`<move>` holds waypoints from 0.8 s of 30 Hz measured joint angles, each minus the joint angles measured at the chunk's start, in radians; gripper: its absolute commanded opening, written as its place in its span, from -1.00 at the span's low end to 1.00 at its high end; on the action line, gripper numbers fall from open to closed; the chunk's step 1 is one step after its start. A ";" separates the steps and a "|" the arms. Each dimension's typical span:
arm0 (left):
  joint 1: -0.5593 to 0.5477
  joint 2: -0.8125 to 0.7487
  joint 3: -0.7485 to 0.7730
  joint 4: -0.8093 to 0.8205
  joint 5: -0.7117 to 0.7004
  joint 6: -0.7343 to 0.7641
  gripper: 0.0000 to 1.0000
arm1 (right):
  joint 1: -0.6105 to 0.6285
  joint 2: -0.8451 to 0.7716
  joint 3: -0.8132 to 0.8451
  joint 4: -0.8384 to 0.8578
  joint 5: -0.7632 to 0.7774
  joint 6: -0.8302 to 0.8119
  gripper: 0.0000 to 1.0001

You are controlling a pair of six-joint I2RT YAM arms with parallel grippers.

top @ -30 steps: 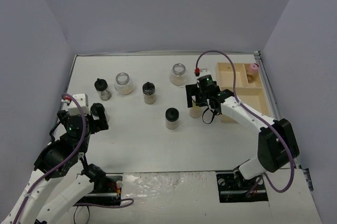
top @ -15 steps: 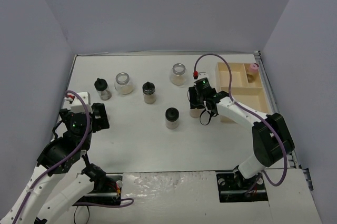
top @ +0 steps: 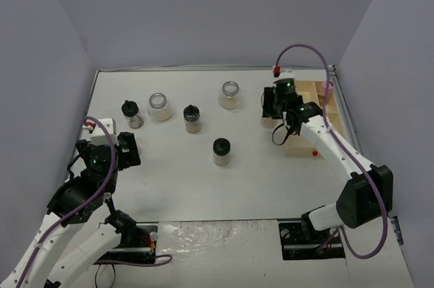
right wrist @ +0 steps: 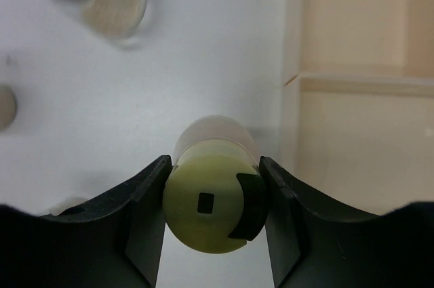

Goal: Organize the condiment bottles

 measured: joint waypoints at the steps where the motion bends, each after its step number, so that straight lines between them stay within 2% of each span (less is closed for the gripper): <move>1: 0.000 0.000 0.000 0.000 0.000 0.000 0.94 | -0.046 -0.001 0.053 -0.010 -0.001 -0.012 -1.00; 6: 0.006 0.000 0.000 -0.003 0.001 0.000 0.94 | -0.324 0.019 0.245 -0.012 -0.023 -0.043 -1.00; 10: 0.007 0.000 0.000 -0.003 0.007 0.000 0.94 | -0.473 0.106 0.326 -0.017 -0.031 -0.030 -1.00; 18: 0.013 -0.001 0.000 -0.003 0.024 0.000 0.94 | -0.594 0.358 0.442 -0.053 -0.046 -0.027 -1.00; 24: 0.016 -0.010 0.000 -0.003 0.031 0.001 0.94 | -0.638 0.470 0.541 -0.053 -0.052 -0.032 -1.00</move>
